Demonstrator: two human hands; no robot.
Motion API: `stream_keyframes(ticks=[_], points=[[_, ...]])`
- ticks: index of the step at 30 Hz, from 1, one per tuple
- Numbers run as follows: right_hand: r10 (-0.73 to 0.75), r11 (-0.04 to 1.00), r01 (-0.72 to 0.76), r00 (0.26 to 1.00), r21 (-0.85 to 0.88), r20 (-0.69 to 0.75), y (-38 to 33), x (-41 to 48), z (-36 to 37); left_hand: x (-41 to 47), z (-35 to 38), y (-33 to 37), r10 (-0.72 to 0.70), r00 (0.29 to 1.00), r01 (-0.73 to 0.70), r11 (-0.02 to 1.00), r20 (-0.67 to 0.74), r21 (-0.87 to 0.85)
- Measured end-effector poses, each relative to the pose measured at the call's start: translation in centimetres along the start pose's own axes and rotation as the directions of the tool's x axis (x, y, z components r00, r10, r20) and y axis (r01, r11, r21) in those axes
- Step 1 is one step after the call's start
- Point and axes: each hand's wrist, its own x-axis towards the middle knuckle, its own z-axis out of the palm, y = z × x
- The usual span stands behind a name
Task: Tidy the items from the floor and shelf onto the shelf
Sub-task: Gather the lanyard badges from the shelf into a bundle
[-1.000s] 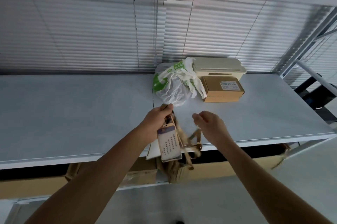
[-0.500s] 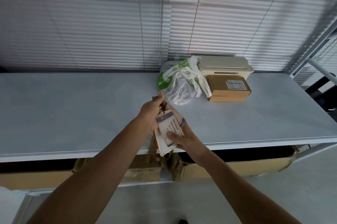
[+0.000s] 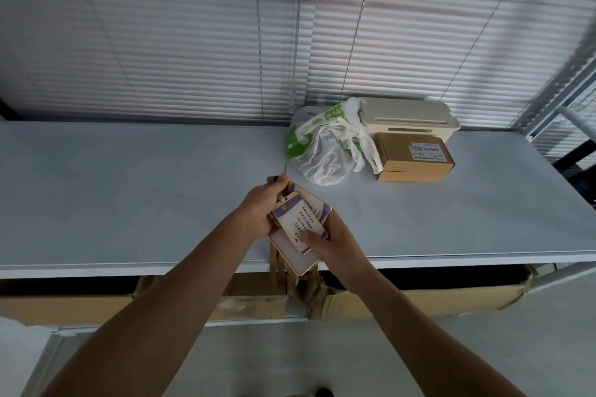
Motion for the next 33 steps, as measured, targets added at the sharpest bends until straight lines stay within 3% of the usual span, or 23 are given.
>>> stream_keyframes(ticks=[7,12,16,25,33], points=[[0.057,0.988,-0.036,0.989,0.153,-0.139,0.5,0.8,-0.2,0.3,-1.3,-0.8,0.017,0.967,0.007,0.996,0.255,-0.092],[0.058,0.978,-0.004,0.965,0.210,-0.255,0.7,1.5,0.1,-0.1,-1.2,-3.2,0.120,0.930,-0.018,0.959,0.348,-0.282],[0.074,0.973,0.002,0.945,0.232,-0.319,0.7,2.2,0.4,-0.1,-1.1,-4.8,0.135,0.928,-0.004,0.936,0.348,-0.353],[0.149,0.980,-0.104,0.947,0.167,-0.285,-0.4,3.7,0.8,0.4,-1.3,-3.8,0.095,0.988,-0.063,0.968,0.123,-0.244],[0.243,0.941,-0.160,0.934,0.299,-0.263,-1.1,4.3,0.3,1.4,-2.2,-3.1,0.134,0.990,-0.131,0.989,0.037,-0.073]])
